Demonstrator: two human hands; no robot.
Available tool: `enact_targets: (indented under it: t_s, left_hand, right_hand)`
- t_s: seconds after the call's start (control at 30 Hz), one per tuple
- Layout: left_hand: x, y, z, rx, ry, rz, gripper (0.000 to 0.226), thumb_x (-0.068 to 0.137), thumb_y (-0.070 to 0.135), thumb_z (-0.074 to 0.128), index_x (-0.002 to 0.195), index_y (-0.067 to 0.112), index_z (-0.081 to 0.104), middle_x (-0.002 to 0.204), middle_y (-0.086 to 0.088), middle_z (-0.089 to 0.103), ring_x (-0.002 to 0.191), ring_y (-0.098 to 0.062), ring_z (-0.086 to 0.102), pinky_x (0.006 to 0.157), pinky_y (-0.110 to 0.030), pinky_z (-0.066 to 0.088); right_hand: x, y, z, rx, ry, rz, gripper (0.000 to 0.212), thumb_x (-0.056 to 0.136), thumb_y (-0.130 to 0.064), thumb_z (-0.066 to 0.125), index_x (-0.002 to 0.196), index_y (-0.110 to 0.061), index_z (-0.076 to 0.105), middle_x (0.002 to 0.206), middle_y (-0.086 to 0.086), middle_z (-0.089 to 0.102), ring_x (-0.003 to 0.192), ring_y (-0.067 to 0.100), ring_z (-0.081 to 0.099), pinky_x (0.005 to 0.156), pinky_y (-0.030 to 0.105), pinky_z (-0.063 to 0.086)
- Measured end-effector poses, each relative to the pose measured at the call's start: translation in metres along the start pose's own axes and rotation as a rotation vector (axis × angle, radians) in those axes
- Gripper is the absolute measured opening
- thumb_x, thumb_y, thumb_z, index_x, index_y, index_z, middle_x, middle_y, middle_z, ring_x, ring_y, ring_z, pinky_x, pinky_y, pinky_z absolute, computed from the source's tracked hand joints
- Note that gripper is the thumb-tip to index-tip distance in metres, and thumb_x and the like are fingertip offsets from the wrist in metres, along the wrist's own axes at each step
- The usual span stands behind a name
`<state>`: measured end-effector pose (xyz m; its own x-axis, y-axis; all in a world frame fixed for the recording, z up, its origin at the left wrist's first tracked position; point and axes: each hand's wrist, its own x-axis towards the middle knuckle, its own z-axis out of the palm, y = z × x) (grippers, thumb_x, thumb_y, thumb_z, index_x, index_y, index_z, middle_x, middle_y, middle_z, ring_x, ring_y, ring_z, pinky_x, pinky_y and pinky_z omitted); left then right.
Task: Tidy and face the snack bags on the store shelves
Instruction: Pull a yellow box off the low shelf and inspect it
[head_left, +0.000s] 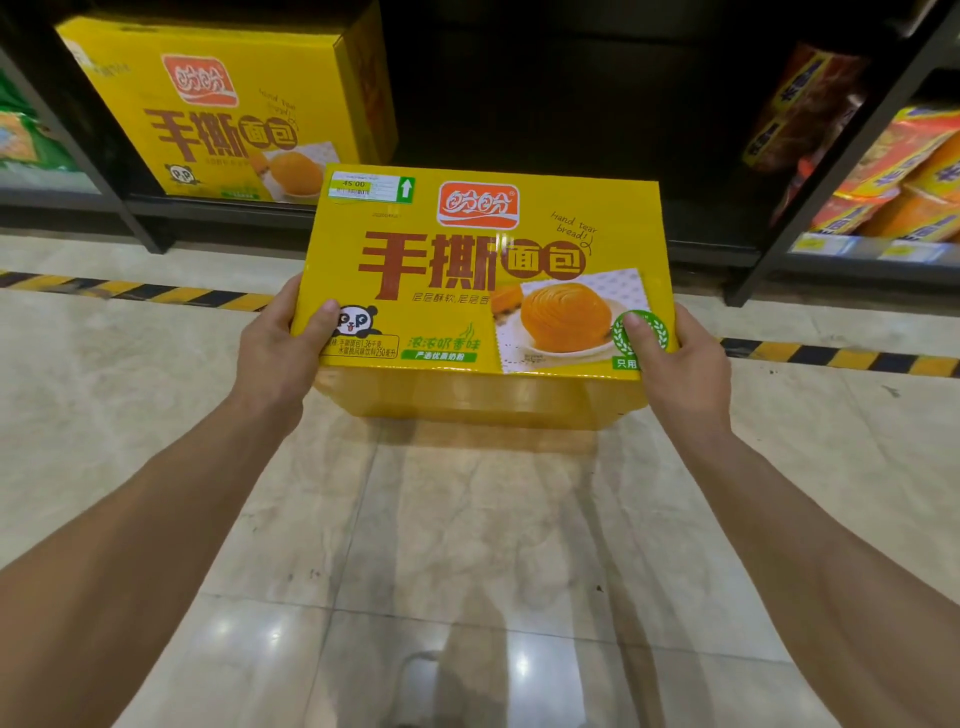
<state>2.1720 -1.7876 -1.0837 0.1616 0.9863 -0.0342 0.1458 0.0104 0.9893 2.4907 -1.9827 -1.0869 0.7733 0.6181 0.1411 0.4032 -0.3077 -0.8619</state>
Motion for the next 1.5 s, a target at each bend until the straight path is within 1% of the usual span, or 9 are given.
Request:
enact_targets:
  t_s: [0.2,0.4,0.6,0.77,0.9,1.0,1.23,1.37,1.5]
  left_hand:
    - [-0.018,-0.022,-0.009,0.116,-0.077,0.079,0.061,0.103,0.03,0.066,0.157,0.043,0.042,0.138,0.01,0.067,0.117,-0.01,0.071,0.096,-0.032,0.06]
    - [-0.053,-0.035,-0.016,0.308,-0.055,0.151,0.058,0.101,0.038,0.067,0.152,0.048,0.042,0.129,0.021,0.069,0.109,-0.001,0.07,0.089,-0.027,0.056]
    - [-0.075,-0.062,-0.016,0.421,-0.072,0.12,0.058,0.099,0.04,0.069,0.152,0.036,0.046,0.116,0.034,0.064,0.093,0.016,0.063,0.073,-0.014,0.045]
    - [-0.069,-0.087,-0.011,0.483,-0.106,0.019,0.058,0.094,0.036,0.078,0.146,0.027,0.054,0.115,0.014,0.071,0.1,-0.016,0.069,0.071,-0.022,0.047]
    - [-0.062,-0.105,-0.013,0.589,-0.131,-0.087,0.051,0.093,0.044,0.077,0.136,0.022,0.062,0.122,-0.003,0.076,0.101,-0.025,0.068,0.073,-0.032,0.045]
    - [-0.067,-0.113,-0.013,0.615,-0.17,-0.145,0.054,0.093,0.05,0.077,0.137,0.022,0.062,0.125,-0.006,0.076,0.113,-0.032,0.07,0.082,-0.036,0.047]
    - [-0.061,-0.112,-0.019,0.433,-0.301,-0.316,0.097,0.061,0.077,0.083,0.145,0.038,0.054,0.135,0.008,0.07,0.126,-0.023,0.065,0.108,-0.05,0.051]
    - [-0.068,-0.076,-0.014,0.175,-0.349,-0.349,0.06,0.084,0.031,0.086,0.138,0.032,0.06,0.127,0.014,0.069,0.12,-0.008,0.063,0.099,-0.037,0.046]
    - [-0.076,-0.035,-0.017,-0.11,-0.183,-0.229,0.053,0.078,0.043,0.074,0.129,0.043,0.059,0.121,0.021,0.07,0.118,-0.004,0.061,0.098,-0.042,0.047]
  right_hand:
    - [-0.019,0.016,-0.005,0.027,-0.014,-0.041,0.045,0.101,-0.046,0.064,0.143,-0.032,0.057,0.099,-0.028,0.066,0.086,-0.018,0.063,0.066,0.002,0.046]
    - [-0.04,0.035,-0.013,-0.048,-0.114,0.002,0.062,0.097,-0.048,0.065,0.151,-0.03,0.04,0.125,-0.008,0.064,0.101,0.012,0.067,0.083,0.037,0.058]
    - [-0.062,0.061,-0.016,-0.03,-0.221,0.061,0.064,0.093,-0.041,0.073,0.145,-0.033,0.036,0.135,-0.007,0.055,0.111,0.015,0.063,0.084,0.026,0.054]
    - [-0.063,0.077,-0.011,-0.122,-0.253,0.123,0.069,0.094,-0.036,0.075,0.147,-0.019,0.035,0.122,-0.007,0.061,0.1,0.014,0.061,0.066,0.014,0.043]
    - [-0.063,0.089,-0.007,-0.24,-0.319,0.163,0.059,0.092,-0.046,0.074,0.129,-0.015,0.04,0.106,0.002,0.065,0.094,0.03,0.067,0.067,0.04,0.053]
    - [-0.064,0.1,-0.004,-0.28,-0.379,0.194,0.059,0.095,-0.043,0.072,0.132,-0.011,0.039,0.108,0.007,0.067,0.102,0.037,0.069,0.074,0.045,0.053]
    - [-0.065,0.108,-0.004,-0.294,-0.475,0.223,0.067,0.098,-0.045,0.065,0.145,-0.01,0.032,0.129,0.01,0.065,0.119,0.038,0.064,0.089,0.047,0.053]
    - [-0.06,0.092,-0.021,-0.068,-0.543,0.264,0.095,0.08,-0.076,0.069,0.155,-0.034,0.029,0.138,-0.018,0.057,0.131,0.018,0.057,0.105,0.049,0.052]
    - [-0.056,0.055,-0.032,0.218,-0.48,0.266,0.089,0.08,-0.075,0.063,0.155,-0.041,0.03,0.141,-0.023,0.056,0.128,0.01,0.06,0.101,0.049,0.057]
